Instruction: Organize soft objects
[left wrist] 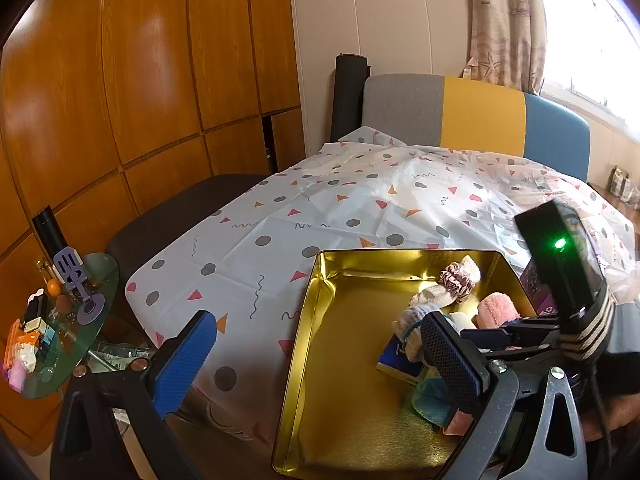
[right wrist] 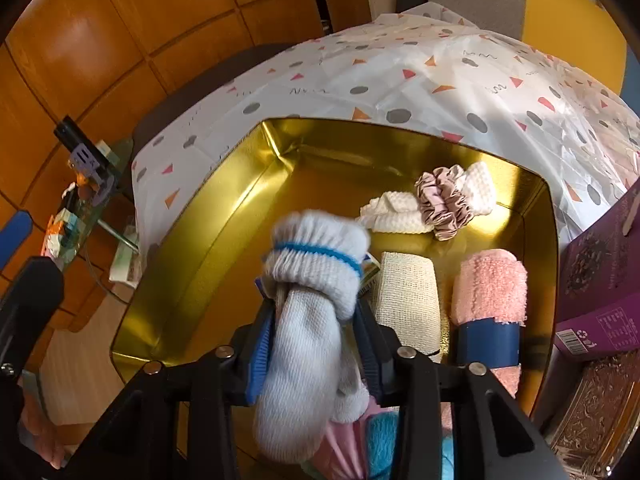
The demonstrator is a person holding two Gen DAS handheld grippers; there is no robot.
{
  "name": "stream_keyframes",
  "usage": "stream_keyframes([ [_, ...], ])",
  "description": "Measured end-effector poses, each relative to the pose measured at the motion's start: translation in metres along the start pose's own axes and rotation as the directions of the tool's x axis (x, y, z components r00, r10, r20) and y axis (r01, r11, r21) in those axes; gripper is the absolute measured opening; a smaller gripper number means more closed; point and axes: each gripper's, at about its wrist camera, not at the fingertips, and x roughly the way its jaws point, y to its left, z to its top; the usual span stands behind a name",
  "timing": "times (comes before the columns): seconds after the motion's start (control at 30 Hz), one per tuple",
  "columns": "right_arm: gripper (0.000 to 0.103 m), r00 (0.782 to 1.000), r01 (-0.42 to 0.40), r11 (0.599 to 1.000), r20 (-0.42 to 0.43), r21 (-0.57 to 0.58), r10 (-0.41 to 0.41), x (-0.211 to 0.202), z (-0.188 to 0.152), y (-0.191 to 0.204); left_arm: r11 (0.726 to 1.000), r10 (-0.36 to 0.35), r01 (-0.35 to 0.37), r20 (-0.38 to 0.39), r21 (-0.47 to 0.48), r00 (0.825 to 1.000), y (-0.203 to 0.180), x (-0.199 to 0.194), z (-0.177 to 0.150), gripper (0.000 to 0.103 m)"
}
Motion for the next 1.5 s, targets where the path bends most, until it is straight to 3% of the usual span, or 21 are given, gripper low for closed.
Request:
stream_keyframes([
  [0.27,0.043,0.996,0.015,0.999,0.089,0.032,-0.017,-0.029,-0.001,-0.009,1.0,-0.002,0.002,0.002,0.004,1.0,-0.003,-0.003,0.0,0.103],
  [0.6,0.044,0.959,0.176,0.984,0.22,0.03,-0.178,-0.085,-0.016,-0.024,0.999,-0.019,0.019,0.001,0.029,1.0,-0.012,-0.005,-0.001,0.103],
  [0.67,0.044,0.944,0.228,0.973,0.236,0.032,-0.229,-0.095,-0.02,-0.027,0.999,-0.026,0.026,-0.004,0.036,1.0,-0.016,-0.005,-0.002,0.103],
  [0.8,0.044,0.895,0.37,0.928,0.254,0.04,-0.367,-0.109,-0.026,-0.028,0.999,-0.033,0.033,-0.023,0.041,0.999,-0.02,-0.002,-0.005,0.103],
  [1.17,0.044,0.813,0.474,0.874,0.329,0.105,-0.48,-0.152,-0.055,-0.044,0.994,-0.048,0.051,-0.032,0.095,0.998,-0.046,-0.007,-0.006,0.103],
  [1.5,0.044,0.772,0.496,0.853,0.368,0.162,-0.518,-0.187,-0.076,-0.068,0.986,-0.079,0.082,-0.027,0.148,0.996,-0.076,-0.015,0.0,0.103],
])
